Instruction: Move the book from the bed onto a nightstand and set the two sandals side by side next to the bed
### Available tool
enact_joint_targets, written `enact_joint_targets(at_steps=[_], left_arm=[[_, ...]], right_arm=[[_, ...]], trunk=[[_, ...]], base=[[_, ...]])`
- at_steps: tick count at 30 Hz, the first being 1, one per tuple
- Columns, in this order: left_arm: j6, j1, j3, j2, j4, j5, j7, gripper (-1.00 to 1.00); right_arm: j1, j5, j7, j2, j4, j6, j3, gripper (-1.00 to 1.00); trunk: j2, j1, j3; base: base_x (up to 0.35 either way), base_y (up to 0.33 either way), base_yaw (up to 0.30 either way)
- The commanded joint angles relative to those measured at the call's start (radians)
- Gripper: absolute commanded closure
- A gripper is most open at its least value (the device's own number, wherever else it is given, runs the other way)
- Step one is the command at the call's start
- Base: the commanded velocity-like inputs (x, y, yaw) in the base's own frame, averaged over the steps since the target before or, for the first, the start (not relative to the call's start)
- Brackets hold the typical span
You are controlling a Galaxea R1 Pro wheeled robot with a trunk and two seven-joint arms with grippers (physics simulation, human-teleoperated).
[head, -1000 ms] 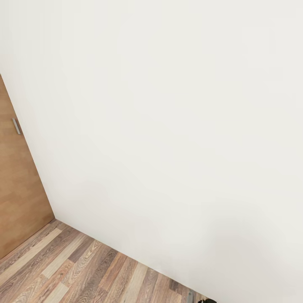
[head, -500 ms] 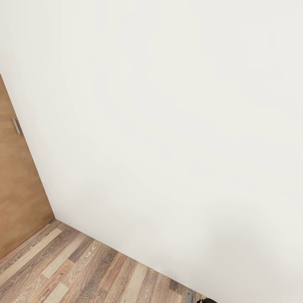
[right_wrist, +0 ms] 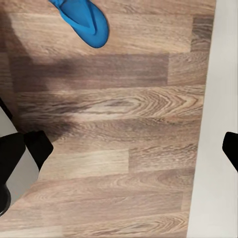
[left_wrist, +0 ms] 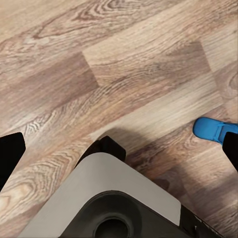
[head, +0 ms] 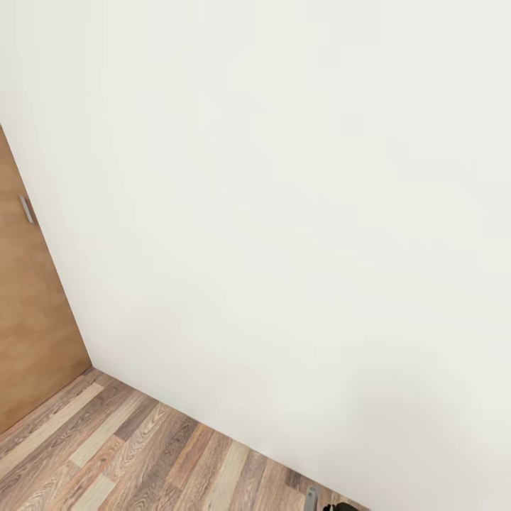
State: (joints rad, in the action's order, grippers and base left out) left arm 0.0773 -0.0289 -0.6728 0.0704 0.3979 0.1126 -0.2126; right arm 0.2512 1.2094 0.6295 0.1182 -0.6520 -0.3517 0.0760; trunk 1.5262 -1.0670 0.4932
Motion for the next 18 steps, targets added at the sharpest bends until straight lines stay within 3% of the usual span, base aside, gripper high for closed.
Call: enact_joint_targets(at_steps=[1,18], left_arm=[[0.008,0.0,-0.004,0.0,0.002,0.01,-0.006,-1.0],[0.01,0.0,-0.004,0.015,0.045,0.012,-0.007,-1.0]], right_arm=[[0.0,0.006,0.006,0.0,-0.002,-0.003,0.002,-1.0],[0.0,0.003,-0.006,0.008,-0.002,-0.004,0.001,-1.0]], trunk=[[0.008,-0.004,0.004],[0.127,-0.069,0.057]], base=[[0.0,0.0,0.0],[0.0,0.0,0.0]])
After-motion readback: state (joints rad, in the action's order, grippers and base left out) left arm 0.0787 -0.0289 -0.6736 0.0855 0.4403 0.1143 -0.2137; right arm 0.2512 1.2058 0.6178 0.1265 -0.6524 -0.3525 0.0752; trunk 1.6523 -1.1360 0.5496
